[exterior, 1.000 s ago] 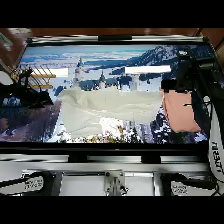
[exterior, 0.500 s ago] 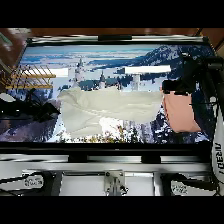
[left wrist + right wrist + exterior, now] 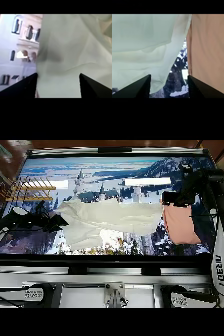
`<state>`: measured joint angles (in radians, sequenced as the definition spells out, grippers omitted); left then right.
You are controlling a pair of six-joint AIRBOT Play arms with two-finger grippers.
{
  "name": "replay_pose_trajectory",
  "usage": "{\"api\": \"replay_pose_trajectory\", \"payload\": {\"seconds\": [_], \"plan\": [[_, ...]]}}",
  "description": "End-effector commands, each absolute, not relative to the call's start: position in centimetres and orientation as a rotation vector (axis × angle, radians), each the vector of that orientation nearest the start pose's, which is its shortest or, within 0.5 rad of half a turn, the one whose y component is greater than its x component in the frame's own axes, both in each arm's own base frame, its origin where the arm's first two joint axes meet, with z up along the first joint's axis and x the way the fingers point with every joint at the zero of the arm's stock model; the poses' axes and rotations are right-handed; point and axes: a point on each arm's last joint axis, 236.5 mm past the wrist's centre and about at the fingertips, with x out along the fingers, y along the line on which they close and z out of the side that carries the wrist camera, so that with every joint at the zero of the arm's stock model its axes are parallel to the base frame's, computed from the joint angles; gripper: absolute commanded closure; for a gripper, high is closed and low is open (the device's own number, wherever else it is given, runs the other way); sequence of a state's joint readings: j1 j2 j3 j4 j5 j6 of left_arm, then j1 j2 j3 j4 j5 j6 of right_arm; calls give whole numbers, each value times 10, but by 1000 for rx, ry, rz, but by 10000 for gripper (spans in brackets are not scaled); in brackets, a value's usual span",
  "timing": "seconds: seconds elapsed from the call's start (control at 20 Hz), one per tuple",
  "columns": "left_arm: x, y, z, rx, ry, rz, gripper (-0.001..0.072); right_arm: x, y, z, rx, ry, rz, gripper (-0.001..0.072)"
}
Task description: Fold the shirts.
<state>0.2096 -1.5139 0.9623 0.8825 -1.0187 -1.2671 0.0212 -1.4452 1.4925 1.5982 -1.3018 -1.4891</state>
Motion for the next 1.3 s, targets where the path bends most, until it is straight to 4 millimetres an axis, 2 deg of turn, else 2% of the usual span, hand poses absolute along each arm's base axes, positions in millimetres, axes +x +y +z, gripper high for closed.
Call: {"api": "replay_pose_trajectory", "payload": {"seconds": [0.0,0.15,0.35,0.55,0.7,0.85,1.05,1.1,1.15,1.25], "plan": [[381,-66,-100,-680,1370,-242,255,433,16,51,79,1253,-13,151],[387,-76,-93,-744,1349,-257,662,427,16,40,67,1296,-5,151],[383,-79,-87,-733,1366,-299,679,381,24,-16,103,1500,49,150],[385,-73,-67,-725,1337,-321,680,334,41,-63,308,1644,111,150],[383,-71,-57,-700,1321,-351,679,331,61,-77,422,1629,150,150],[380,-73,-53,-698,1323,-362,679,338,72,-89,394,1579,152,150],[376,-75,-51,-681,1330,-390,679,350,81,-93,376,1531,146,152],[376,-75,-50,-682,1330,-390,679,353,81,-93,384,1521,135,184],[376,-75,-50,-682,1331,-391,679,354,81,-93,386,1516,131,310],[376,-75,-50,-682,1331,-392,679,355,80,-93,392,1514,124,513]]}}
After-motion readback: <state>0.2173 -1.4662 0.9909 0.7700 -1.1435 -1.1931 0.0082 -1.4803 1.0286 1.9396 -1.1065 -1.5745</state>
